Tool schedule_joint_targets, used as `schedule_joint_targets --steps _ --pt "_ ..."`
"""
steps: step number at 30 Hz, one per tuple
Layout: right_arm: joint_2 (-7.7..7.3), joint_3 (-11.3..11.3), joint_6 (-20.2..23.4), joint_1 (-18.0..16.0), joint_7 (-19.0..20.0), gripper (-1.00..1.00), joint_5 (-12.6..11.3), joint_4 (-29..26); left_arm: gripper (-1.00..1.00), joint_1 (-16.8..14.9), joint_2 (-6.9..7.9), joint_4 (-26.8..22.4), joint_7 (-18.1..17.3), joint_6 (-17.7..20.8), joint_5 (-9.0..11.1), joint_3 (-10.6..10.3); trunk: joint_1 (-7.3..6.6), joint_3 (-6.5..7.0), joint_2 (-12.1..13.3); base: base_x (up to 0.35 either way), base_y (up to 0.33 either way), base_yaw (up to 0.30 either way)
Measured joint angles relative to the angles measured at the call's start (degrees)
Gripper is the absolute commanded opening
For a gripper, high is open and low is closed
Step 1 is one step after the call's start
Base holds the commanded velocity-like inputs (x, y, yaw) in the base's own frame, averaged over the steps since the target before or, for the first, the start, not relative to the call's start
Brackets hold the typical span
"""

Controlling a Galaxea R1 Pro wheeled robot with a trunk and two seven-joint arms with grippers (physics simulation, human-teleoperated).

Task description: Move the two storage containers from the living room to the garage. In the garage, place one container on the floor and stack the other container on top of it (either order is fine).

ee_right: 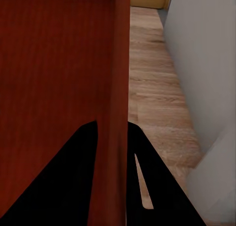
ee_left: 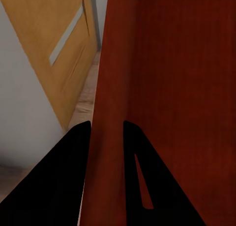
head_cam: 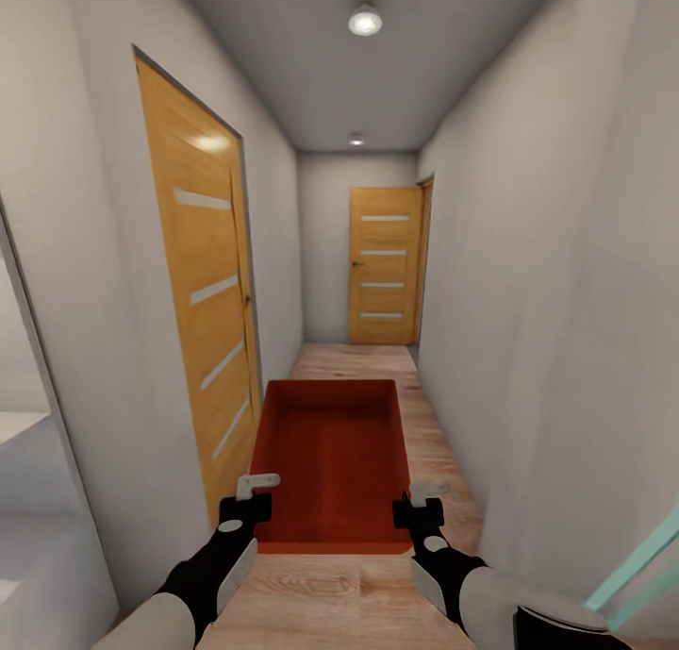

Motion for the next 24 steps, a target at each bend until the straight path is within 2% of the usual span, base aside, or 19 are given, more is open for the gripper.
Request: schedule_joint_targets --steps 24 --pt "0.00 0.1 -0.2 0.0 0.0 -1.00 -0.2 0.0 -1.00 0.0 0.04 -0.1 0.0 0.0 0.0 -0.1 0.00 0.00 0.0 0.322 0.000 0.000"
